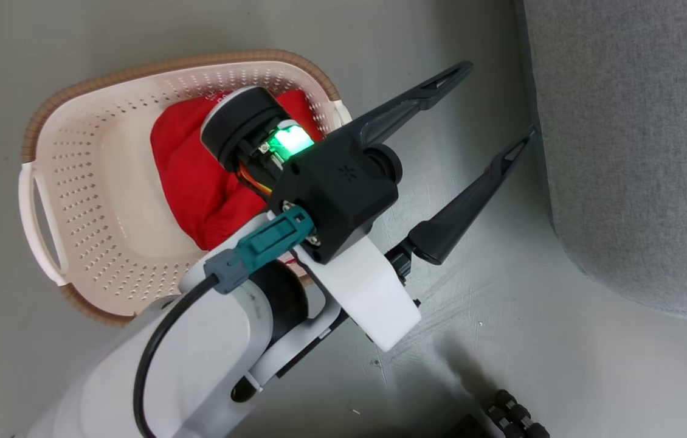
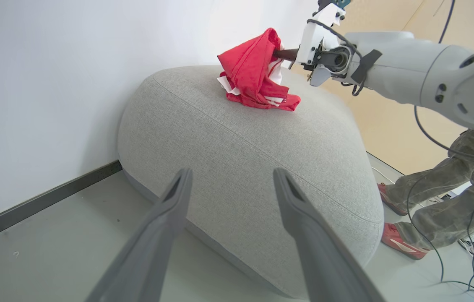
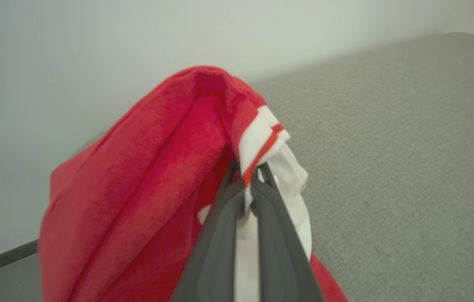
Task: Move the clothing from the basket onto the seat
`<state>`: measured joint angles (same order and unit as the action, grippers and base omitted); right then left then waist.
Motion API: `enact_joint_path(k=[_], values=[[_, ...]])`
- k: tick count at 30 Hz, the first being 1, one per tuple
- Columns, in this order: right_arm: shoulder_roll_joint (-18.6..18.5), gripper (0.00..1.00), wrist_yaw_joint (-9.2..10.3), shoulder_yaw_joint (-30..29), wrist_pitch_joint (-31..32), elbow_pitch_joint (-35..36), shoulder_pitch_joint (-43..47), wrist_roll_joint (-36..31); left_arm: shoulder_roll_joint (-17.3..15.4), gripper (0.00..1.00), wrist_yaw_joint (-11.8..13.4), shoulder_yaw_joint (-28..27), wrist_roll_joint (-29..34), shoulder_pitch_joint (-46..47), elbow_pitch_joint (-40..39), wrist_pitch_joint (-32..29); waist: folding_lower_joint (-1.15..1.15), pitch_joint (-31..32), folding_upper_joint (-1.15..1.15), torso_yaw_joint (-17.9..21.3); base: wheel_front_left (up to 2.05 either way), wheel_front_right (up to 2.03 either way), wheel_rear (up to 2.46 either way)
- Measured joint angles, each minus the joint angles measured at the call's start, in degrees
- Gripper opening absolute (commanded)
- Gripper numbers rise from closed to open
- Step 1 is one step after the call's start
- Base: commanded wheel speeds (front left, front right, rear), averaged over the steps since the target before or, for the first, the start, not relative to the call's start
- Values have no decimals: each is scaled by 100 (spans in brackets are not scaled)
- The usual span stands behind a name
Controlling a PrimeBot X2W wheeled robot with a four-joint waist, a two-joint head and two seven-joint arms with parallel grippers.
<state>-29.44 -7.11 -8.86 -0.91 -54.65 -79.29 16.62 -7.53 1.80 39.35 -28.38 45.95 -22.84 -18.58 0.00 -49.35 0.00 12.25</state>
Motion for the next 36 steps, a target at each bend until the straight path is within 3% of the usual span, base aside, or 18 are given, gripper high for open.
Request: enact_joint_path(k=[8,9,10,13,15,26,36], values=[[137,0,0,-46,151,-332,-59,-78,-80,100,-103,-65,51,65,64,68,0,-9,0,104,0,0,0],[129,9,0,-51,175,-345,-58,-119,-92,100,-103,-78,51,65,67,91,0,3,0,111,0,0,0],[116,35,0,-52,198,-349,-58,-166,-110,100,-104,-94,51,65,73,110,0,16,0,119,0,0,0],[70,83,0,-51,198,-348,-58,-265,-156,100,-121,-141,51,65,112,146,0,63,0,142,0,0,0],[45,98,0,-45,197,-343,-54,-320,-162,100,-122,-166,51,64,137,167,0,99,0,159,0,0,0],[133,100,0,151,36,-165,305,-572,-194,100,-94,-442,71,39,190,506,0,365,0,207,0,0,0],[706,100,0,374,-576,408,617,-548,-363,100,138,-999,230,-256,205,999,0,684,0,137,0,0,0]])
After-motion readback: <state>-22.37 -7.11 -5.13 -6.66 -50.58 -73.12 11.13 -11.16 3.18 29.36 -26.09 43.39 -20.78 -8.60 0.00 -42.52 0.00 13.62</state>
